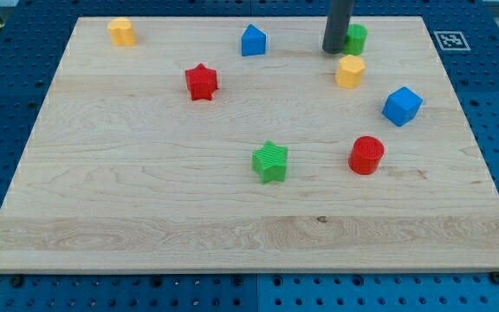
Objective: Move the red circle to the top left of the green star
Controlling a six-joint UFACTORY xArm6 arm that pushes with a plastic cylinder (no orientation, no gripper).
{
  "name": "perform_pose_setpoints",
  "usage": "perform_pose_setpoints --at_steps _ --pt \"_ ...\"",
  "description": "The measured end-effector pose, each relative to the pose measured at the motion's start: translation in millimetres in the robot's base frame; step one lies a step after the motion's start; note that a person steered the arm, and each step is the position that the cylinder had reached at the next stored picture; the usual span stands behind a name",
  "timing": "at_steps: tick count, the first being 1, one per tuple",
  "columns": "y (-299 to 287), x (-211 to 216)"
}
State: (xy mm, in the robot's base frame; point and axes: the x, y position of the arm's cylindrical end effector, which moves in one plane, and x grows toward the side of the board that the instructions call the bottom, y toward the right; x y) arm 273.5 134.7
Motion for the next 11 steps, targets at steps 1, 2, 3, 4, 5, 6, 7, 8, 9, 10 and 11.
perform_pose_setpoints --at_steps 1,2,3,4,5,6,7,8,9,10,11 --pt "26 -3" --pt "52 -6" --pt "68 -6" --pt "66 10" --pt "28 30" --pt "-7 36" --pt "-8 50" --pt "12 60" --pt "38 88" --pt "38 126" --pt "38 165"
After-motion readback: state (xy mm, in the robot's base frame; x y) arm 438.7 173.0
